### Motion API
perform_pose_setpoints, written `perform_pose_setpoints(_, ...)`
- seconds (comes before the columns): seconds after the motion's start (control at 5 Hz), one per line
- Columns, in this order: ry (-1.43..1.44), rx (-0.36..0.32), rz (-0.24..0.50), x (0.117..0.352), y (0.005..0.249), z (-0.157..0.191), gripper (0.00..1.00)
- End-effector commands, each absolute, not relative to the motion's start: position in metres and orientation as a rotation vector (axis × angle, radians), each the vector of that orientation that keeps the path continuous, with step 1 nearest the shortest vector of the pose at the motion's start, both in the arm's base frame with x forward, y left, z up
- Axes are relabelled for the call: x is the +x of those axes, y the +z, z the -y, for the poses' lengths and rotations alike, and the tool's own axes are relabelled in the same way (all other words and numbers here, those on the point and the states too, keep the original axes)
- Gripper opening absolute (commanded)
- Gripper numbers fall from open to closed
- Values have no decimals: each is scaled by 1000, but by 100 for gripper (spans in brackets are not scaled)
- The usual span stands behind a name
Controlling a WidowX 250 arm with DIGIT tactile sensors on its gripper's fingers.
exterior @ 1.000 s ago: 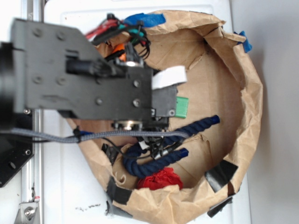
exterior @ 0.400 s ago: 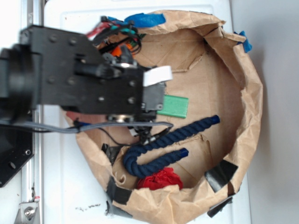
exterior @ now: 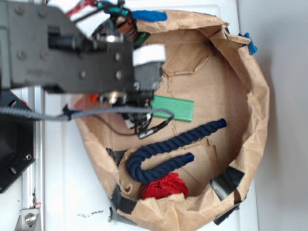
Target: Grab the carrot.
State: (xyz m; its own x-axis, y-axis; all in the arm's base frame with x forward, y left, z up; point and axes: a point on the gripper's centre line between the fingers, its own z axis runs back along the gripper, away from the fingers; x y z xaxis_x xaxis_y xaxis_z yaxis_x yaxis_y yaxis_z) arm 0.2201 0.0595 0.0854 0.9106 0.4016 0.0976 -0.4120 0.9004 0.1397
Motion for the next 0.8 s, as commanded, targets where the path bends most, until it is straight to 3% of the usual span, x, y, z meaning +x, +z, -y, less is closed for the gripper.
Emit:
perform_pose_setpoints(0.0,458,182,114,213,96,-90,100)
perform_pose_setpoints(0.4,456,222,98,206,88,-92,100)
perform_pose_setpoints(0.6,504,157,111,198,76,-86,100)
